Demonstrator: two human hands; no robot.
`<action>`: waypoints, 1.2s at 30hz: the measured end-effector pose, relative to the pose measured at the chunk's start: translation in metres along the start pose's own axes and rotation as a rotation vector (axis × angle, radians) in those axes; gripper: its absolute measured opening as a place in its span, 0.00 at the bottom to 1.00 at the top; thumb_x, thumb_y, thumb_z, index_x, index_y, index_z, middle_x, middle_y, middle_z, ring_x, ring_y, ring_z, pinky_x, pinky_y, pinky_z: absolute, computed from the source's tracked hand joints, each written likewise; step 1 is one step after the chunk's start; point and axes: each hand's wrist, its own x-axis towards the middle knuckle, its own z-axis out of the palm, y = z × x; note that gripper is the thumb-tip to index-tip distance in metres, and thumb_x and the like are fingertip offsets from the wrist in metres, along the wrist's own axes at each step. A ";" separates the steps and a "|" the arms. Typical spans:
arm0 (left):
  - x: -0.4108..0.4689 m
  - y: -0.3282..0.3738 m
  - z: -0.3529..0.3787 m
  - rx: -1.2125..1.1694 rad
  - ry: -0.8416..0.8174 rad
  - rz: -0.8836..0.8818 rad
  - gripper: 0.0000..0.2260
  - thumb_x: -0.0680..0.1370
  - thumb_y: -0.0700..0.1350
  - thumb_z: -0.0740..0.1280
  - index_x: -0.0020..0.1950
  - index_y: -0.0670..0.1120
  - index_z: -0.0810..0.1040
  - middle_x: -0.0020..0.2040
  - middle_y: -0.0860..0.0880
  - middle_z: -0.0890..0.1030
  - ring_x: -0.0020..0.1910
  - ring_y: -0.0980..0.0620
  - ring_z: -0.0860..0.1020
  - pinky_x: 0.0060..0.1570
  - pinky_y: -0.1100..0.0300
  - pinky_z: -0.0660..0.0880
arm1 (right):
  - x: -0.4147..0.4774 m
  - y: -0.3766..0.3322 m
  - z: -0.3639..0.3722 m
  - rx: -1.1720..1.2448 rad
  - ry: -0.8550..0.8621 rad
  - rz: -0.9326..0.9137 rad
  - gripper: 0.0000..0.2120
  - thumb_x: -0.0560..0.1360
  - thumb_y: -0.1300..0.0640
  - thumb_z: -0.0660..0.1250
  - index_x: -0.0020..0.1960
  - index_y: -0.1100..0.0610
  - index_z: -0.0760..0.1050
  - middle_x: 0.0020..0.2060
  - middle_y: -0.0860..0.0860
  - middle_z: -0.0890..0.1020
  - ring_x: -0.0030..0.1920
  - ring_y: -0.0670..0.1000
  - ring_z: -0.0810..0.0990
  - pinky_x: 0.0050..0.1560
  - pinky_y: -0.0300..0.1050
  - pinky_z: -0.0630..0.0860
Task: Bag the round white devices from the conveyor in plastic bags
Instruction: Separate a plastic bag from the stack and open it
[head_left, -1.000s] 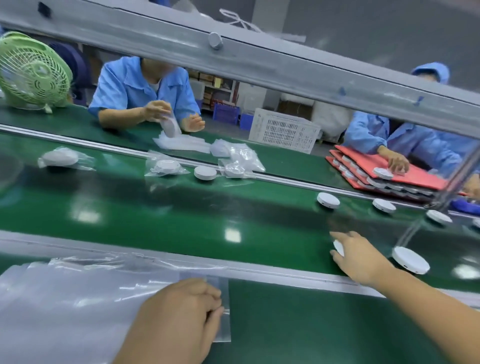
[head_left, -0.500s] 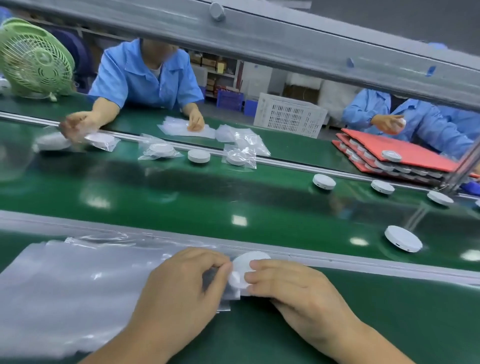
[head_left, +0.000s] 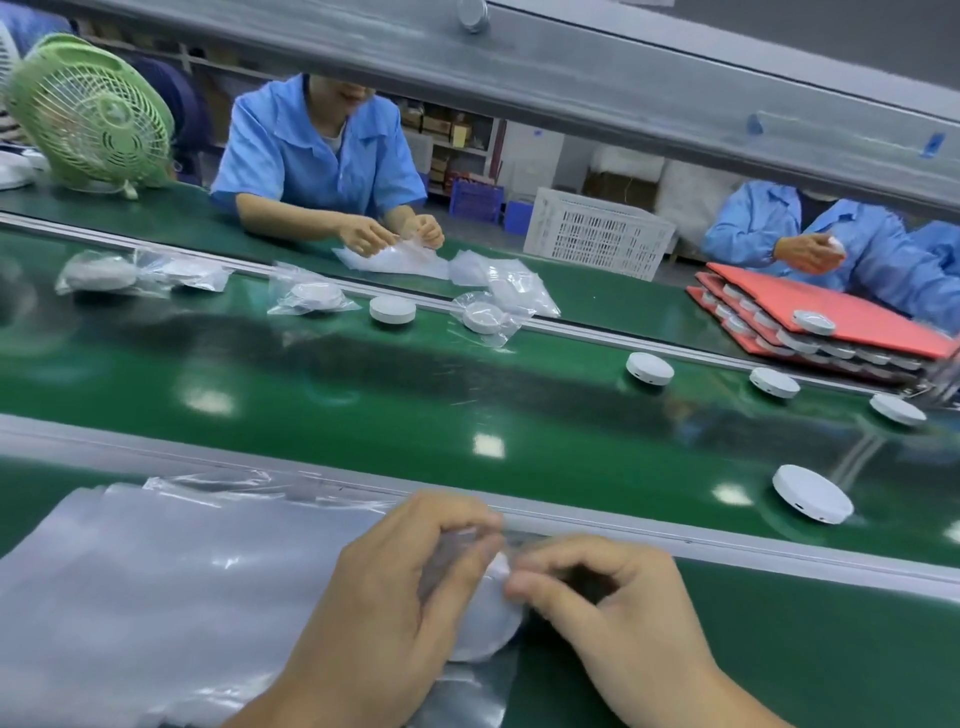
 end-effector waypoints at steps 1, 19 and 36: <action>0.000 -0.002 0.000 0.055 0.012 0.000 0.10 0.80 0.54 0.64 0.60 0.56 0.74 0.58 0.60 0.77 0.59 0.58 0.78 0.57 0.67 0.73 | 0.009 -0.001 -0.004 -0.050 0.028 -0.002 0.05 0.66 0.42 0.79 0.41 0.38 0.86 0.40 0.42 0.87 0.40 0.41 0.84 0.43 0.30 0.76; 0.009 -0.027 -0.004 0.379 -0.824 -0.037 0.20 0.83 0.59 0.45 0.58 0.77 0.74 0.61 0.80 0.69 0.58 0.82 0.61 0.62 0.78 0.57 | 0.266 0.111 -0.040 -0.846 -0.118 0.410 0.23 0.81 0.64 0.57 0.66 0.44 0.80 0.66 0.51 0.79 0.39 0.48 0.80 0.30 0.37 0.72; -0.003 0.002 0.004 0.449 -0.604 0.072 0.09 0.72 0.62 0.65 0.40 0.64 0.85 0.47 0.71 0.81 0.50 0.64 0.79 0.44 0.60 0.78 | 0.050 0.106 -0.214 -1.070 0.065 0.396 0.28 0.78 0.29 0.54 0.65 0.44 0.78 0.62 0.48 0.82 0.57 0.52 0.80 0.57 0.50 0.76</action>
